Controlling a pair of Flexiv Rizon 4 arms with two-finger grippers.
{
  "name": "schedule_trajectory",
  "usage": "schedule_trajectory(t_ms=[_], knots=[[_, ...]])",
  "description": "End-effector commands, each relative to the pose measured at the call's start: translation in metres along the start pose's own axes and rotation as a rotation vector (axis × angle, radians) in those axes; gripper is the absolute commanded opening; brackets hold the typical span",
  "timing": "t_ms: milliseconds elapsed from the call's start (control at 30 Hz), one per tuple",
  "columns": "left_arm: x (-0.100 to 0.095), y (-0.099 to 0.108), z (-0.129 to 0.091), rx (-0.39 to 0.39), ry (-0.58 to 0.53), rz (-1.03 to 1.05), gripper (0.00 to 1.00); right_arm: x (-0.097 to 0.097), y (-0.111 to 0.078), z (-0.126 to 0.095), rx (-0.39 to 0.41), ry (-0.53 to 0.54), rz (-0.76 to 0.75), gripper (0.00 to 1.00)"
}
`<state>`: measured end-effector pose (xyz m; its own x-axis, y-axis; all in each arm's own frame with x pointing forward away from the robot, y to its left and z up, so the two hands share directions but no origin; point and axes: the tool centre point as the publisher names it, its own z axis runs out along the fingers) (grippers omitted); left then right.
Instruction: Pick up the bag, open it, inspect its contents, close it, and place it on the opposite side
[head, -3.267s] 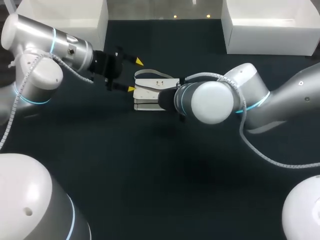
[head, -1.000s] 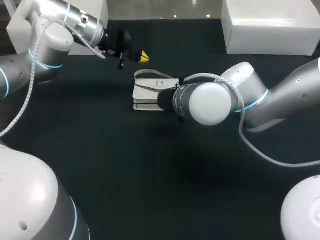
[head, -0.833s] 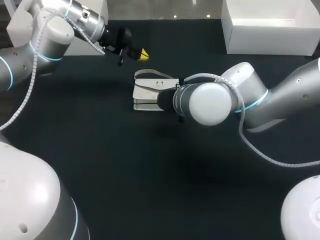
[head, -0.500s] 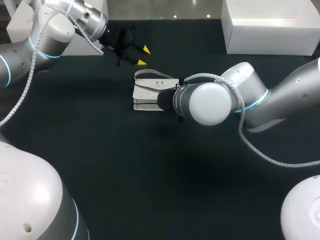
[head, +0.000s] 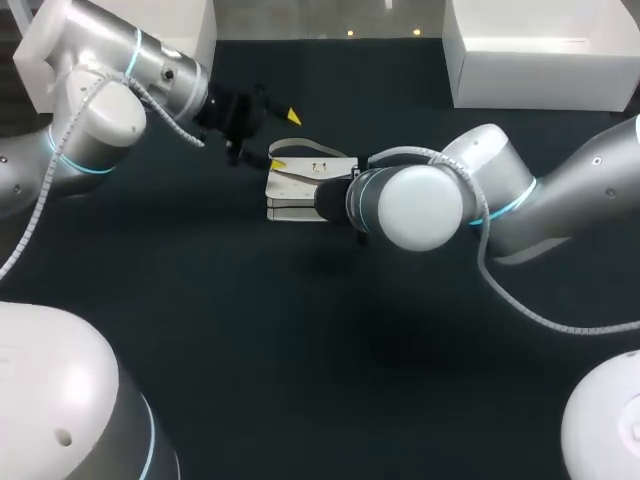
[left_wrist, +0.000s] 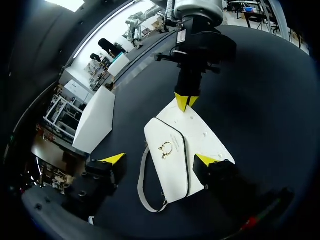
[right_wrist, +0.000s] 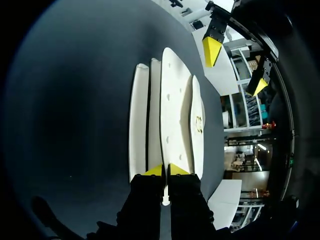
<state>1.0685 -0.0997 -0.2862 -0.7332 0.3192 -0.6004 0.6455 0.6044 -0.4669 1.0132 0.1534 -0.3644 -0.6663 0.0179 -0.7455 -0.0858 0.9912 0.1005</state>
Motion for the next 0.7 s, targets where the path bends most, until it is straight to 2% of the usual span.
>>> schedule_trajectory(t_ms=[33,67,400,533,600,700], knots=[[0.013,0.0,0.007,-0.011,-0.163,0.008,0.66,0.004,-0.001,0.002,-0.01,-0.09,0.001,0.0],[0.015,0.0,0.009,-0.035,-0.174,0.021,0.65,0.004,-0.001,0.002,-0.01,-0.09,0.001,0.0],[0.023,0.002,0.02,-0.054,-0.189,0.032,0.66,0.004,-0.001,0.002,-0.01,-0.09,0.001,0.0],[0.023,0.007,0.024,-0.055,-0.177,0.014,0.6,0.004,-0.001,0.002,-0.01,-0.09,0.001,0.0],[0.023,0.009,0.026,-0.053,-0.166,0.006,0.5,0.004,-0.001,0.002,-0.01,-0.09,0.001,0.0],[0.024,0.01,0.029,-0.049,-0.15,-0.001,0.49,0.004,-0.001,0.002,-0.01,-0.09,0.001,0.0]])
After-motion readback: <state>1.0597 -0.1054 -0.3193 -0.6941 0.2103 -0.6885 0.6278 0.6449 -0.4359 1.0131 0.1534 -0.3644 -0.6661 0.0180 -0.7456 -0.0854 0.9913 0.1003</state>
